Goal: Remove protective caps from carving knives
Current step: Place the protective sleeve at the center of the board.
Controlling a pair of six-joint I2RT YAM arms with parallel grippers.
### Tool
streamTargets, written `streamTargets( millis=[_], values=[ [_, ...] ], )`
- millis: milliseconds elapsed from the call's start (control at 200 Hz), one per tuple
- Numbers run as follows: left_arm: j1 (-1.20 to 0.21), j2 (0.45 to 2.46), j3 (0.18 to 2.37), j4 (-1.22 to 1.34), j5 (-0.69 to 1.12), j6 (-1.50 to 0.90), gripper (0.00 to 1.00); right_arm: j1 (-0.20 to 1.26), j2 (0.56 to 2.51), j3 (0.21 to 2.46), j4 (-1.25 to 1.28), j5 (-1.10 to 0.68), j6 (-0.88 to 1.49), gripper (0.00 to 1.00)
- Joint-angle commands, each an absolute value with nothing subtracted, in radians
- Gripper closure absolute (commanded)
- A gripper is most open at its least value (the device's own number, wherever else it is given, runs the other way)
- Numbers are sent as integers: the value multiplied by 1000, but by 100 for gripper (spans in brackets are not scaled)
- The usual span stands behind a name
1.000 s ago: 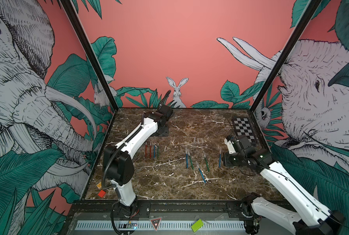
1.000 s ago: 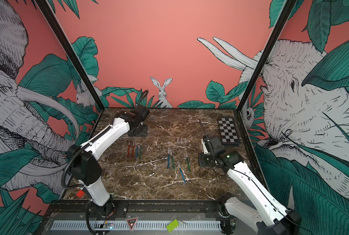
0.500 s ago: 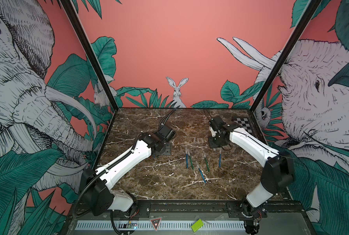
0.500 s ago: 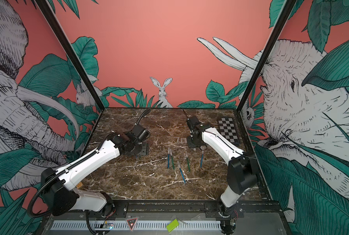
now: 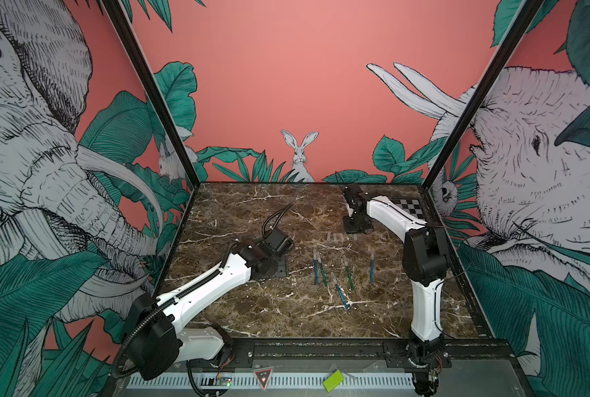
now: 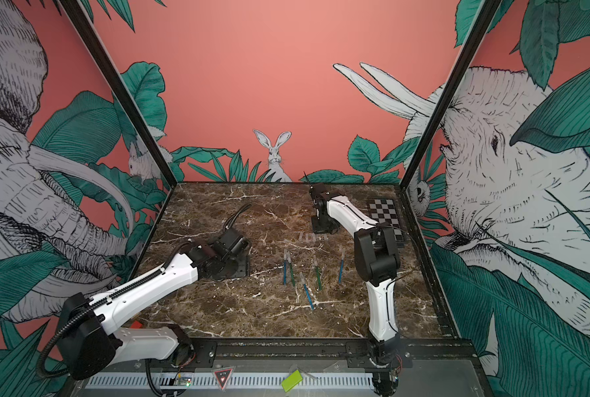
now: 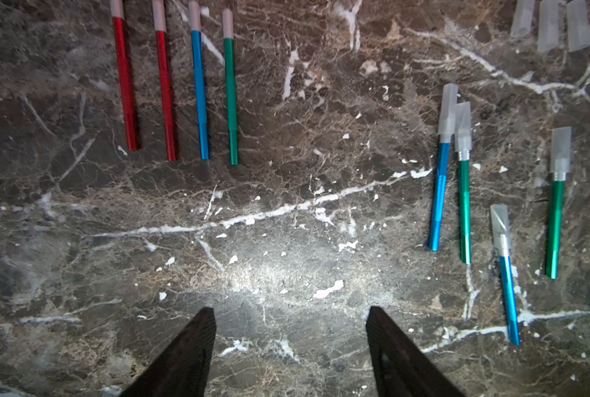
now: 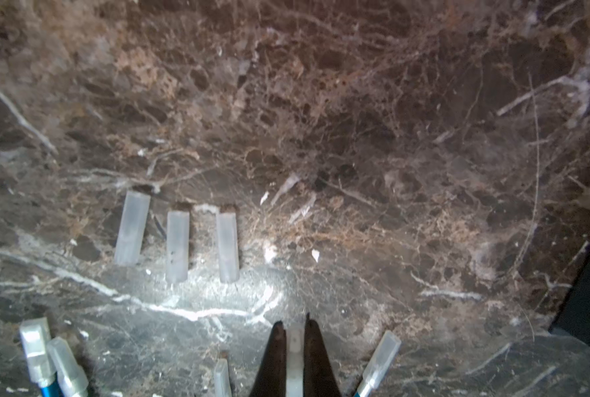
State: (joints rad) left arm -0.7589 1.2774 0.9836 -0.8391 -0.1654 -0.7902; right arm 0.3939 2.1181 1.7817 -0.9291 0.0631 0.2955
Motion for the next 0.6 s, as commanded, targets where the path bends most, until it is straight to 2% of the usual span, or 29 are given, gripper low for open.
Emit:
streamTargets(
  millis=[0, 595],
  values=[
    [-766, 1269, 969, -807, -160, -824, 28, 390, 2163, 1829, -959, 51, 296, 100],
    [-801, 1339, 956, -761, -135, -838, 28, 387, 2270, 1877, -942, 7, 321, 100]
  ],
)
